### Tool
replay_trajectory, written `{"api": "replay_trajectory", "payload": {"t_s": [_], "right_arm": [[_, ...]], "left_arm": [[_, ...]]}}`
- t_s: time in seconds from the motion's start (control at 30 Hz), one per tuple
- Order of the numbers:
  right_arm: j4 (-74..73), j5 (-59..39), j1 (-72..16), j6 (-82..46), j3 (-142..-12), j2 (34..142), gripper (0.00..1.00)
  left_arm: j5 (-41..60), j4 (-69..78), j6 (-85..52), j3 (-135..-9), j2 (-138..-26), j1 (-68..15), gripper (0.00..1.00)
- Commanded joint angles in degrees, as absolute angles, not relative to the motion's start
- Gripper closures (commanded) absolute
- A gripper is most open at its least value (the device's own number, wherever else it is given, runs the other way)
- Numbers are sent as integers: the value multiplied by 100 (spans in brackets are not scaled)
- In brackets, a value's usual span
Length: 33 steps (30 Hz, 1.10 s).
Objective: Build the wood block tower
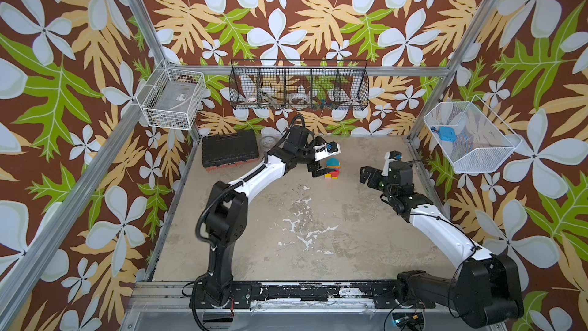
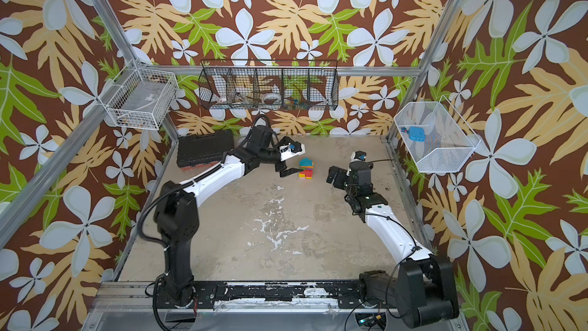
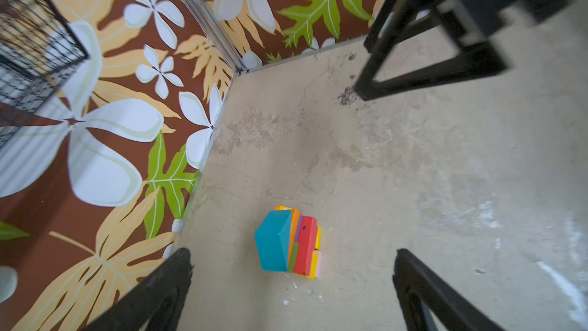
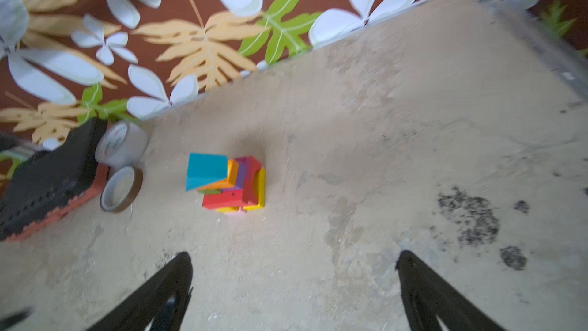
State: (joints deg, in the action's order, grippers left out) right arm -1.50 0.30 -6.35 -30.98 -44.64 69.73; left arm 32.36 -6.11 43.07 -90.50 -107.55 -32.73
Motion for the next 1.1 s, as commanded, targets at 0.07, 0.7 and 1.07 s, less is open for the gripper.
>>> {"api": "replay_trajectory", "payload": {"t_s": [0.07, 0.7, 1.07], "right_arm": [[-1185, 971, -345, -3345, -4255, 7047, 0], [-5568, 2851, -661, -563, -1869, 8380, 6], [-7095, 1210, -457, -133, -1043, 8437, 0]], "left_arm": [[1800, 2568, 2248, -6261, -8792, -3233, 0], [-3366, 4722, 819, -2198, -7538, -2125, 0], [-1641, 7713, 101, -609, -8034, -912, 0]]}}
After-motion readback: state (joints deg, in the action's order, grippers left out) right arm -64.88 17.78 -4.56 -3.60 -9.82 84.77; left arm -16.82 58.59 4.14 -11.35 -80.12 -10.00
